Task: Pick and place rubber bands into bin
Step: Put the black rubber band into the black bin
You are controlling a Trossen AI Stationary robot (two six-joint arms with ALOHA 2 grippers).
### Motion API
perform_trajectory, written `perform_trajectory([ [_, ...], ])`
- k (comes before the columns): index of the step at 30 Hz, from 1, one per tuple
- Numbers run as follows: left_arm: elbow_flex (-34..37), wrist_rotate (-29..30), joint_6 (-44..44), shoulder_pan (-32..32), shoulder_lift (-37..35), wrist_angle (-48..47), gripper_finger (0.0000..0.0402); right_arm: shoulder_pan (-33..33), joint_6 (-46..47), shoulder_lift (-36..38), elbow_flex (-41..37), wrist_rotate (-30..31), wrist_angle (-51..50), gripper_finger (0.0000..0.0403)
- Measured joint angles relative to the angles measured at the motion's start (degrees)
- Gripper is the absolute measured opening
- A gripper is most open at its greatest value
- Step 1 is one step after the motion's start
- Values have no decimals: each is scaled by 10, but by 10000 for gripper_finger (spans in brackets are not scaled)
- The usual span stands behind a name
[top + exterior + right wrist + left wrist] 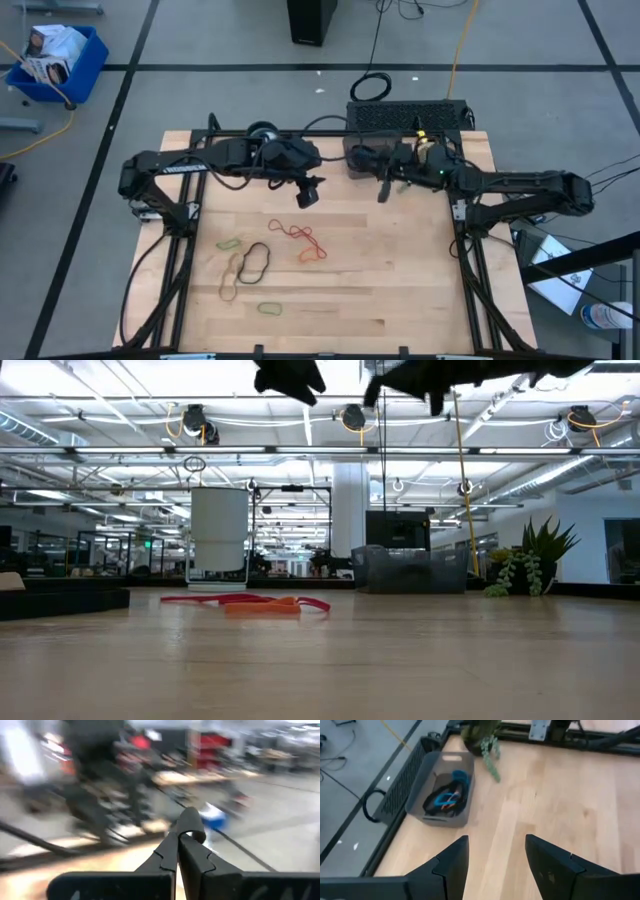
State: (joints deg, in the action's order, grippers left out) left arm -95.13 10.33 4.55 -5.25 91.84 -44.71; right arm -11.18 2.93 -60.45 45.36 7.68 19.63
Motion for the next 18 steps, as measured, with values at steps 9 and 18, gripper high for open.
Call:
perform_trajectory([
  [9,0,-3,2,2,-21,61,200,-101,47,-56,0,72,-129,0],
  [18,0,-4,7,3,-14,67,200,-180,101,-179,0,-5,-174,0],
])
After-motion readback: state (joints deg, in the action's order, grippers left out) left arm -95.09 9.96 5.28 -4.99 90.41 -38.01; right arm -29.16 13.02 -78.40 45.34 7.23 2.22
